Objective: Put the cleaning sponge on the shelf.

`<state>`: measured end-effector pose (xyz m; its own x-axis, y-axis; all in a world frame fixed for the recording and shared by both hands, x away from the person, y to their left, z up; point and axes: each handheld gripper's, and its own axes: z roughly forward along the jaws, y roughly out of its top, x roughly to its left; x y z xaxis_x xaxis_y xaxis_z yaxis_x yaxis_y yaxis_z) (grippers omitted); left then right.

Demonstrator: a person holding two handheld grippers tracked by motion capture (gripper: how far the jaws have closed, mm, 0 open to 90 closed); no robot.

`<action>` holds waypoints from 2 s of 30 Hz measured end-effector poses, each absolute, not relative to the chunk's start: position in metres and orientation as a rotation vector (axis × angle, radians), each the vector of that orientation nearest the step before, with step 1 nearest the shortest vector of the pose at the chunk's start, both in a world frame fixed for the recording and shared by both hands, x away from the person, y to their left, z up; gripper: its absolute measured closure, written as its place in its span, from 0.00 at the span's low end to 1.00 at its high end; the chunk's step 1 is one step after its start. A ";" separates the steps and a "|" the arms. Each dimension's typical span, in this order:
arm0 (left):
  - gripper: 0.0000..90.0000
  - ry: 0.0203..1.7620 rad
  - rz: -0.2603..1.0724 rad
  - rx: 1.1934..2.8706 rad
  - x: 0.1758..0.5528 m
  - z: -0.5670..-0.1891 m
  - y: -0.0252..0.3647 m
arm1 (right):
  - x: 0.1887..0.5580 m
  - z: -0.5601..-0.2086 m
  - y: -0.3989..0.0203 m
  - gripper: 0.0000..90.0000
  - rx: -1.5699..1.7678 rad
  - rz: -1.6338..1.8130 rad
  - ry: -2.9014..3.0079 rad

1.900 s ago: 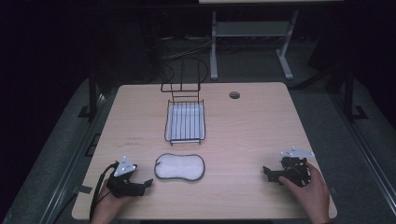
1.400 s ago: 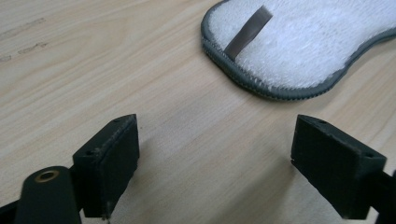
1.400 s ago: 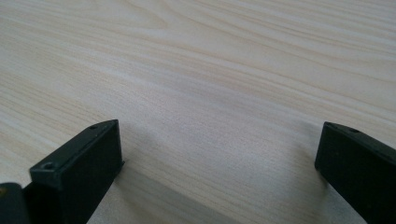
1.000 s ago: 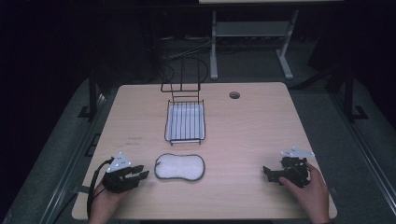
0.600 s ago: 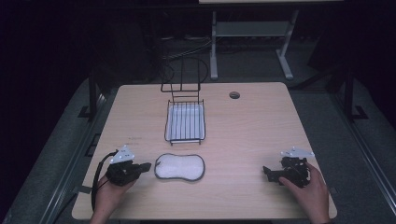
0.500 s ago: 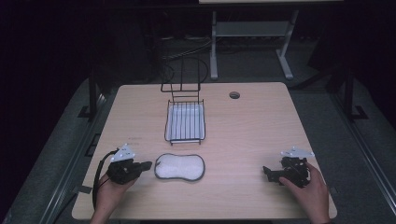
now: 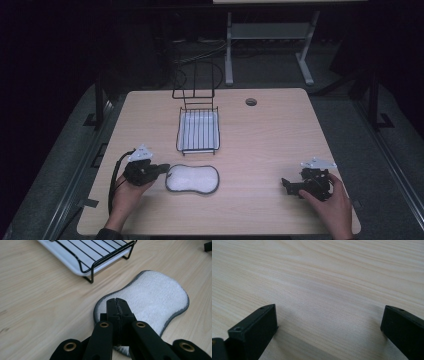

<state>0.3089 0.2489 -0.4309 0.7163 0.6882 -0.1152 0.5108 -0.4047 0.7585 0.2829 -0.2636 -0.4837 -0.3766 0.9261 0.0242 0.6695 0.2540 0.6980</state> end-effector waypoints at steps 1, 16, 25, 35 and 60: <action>1.00 0.901 0.268 2.106 0.312 -0.433 0.244 | 0.283 -0.484 -0.264 0.00 1.455 0.891 2.139; 1.00 0.900 0.219 2.185 0.319 -0.450 0.230 | 0.283 -0.484 -0.264 0.00 1.455 0.891 2.139; 1.00 0.877 0.222 2.210 0.313 -0.449 0.227 | 0.283 -0.484 -0.264 0.00 1.455 0.891 2.139; 1.00 0.876 0.195 2.213 0.298 -0.448 0.230 | 0.283 -0.484 -0.264 0.00 1.455 0.891 2.139; 1.00 0.930 0.173 2.206 0.264 -0.446 0.246 | 0.283 -0.484 -0.264 0.00 1.455 0.891 2.139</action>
<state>0.2639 0.2457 -0.4458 0.7303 0.6672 -0.1465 0.5699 -0.4767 0.6694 0.2829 -0.2636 -0.4837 -0.3764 0.9262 0.0237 0.6694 0.2541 0.6981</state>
